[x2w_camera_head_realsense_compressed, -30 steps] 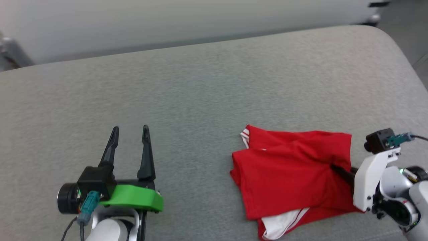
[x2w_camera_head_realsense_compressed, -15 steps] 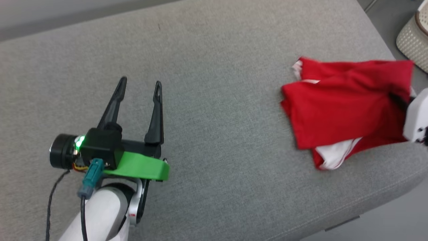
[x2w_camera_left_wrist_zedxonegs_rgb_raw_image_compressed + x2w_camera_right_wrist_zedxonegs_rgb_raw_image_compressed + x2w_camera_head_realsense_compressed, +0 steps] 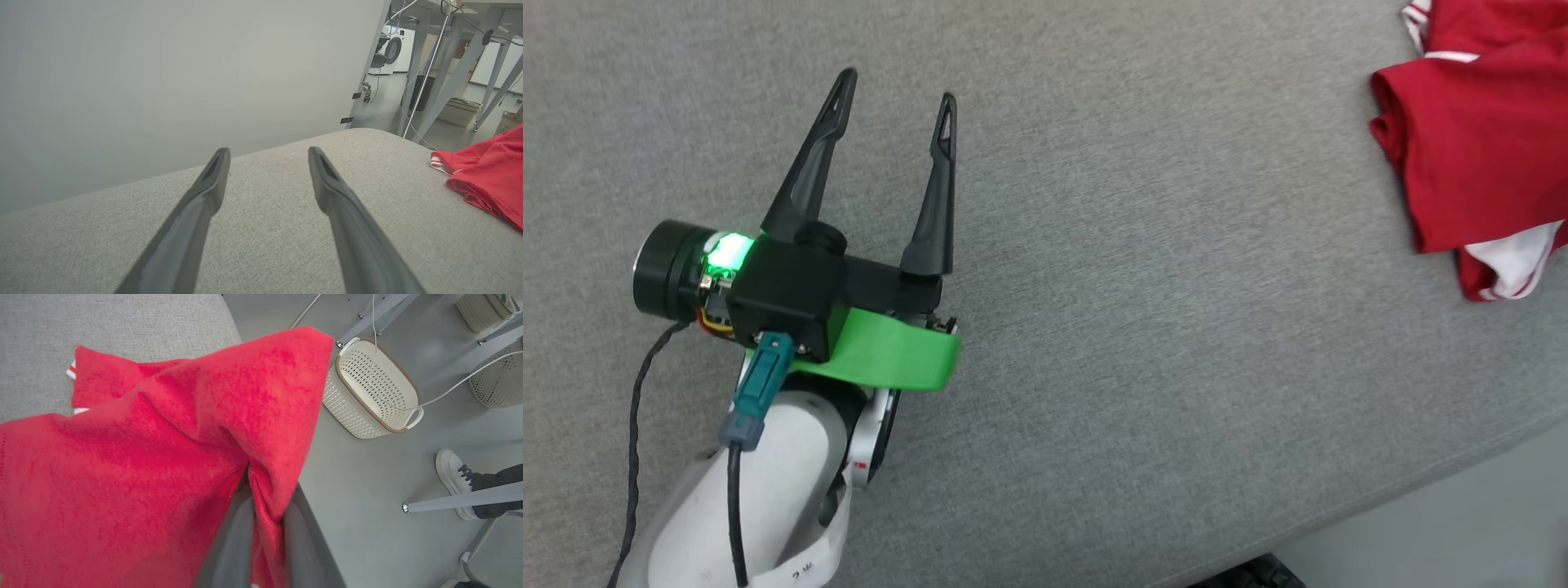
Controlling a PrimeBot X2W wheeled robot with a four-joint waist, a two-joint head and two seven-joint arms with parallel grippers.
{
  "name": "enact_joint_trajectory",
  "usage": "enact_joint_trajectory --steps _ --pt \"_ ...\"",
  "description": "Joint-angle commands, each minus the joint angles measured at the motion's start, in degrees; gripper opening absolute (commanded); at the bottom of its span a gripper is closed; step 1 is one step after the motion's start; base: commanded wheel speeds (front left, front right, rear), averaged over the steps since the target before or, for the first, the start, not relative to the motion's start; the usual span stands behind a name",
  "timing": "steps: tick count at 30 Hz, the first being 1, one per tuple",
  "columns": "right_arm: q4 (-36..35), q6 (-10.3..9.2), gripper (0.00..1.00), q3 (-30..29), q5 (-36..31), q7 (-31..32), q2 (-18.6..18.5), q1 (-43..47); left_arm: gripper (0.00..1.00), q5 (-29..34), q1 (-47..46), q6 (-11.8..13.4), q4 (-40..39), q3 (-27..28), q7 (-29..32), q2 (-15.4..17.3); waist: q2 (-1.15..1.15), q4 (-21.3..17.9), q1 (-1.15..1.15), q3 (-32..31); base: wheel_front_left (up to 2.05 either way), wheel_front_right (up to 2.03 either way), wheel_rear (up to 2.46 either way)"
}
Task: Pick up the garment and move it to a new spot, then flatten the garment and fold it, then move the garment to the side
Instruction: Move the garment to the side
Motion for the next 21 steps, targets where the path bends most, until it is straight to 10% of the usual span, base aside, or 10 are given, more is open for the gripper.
enact_joint_trajectory --steps 1,9,10,13,21 --pt "1.2 -0.10 0.00 -0.2 -1.3 -1.5 -0.1 -1.7 1.00 0.7 -1.6 -0.3 -0.4 -0.2 0.0 0.0 0.00 2.0 -0.01 4.5 0.00 0.00 0.00" --pt "13.3 -0.10 0.00 -2.9 -7.2 -8.5 1.9 -7.0 1.00 1.5 -4.5 -0.8 0.1 -1.0 -0.5 -0.6 0.00 4.2 -0.01 8.1 0.00 0.00 0.00" --pt "14.1 -0.10 0.12 -3.0 -7.5 -9.0 2.3 -7.3 1.00 1.5 -4.6 -0.8 0.2 -1.0 -0.6 -0.6 0.00 4.3 -0.01 8.2 0.00 0.00 0.00" --pt "16.8 -0.10 1.00 -3.4 -8.8 -10.9 3.0 -8.2 1.00 1.4 -4.5 -0.6 0.5 -0.9 -1.0 -0.6 0.00 4.4 -0.01 8.3 0.00 0.00 0.00" --pt "24.6 -0.10 1.00 -5.7 -15.3 -18.5 2.7 -11.1 1.00 0.7 -4.5 -0.6 1.8 -1.0 -2.1 -1.1 0.00 4.8 -0.01 6.8 0.00 0.00 0.00"
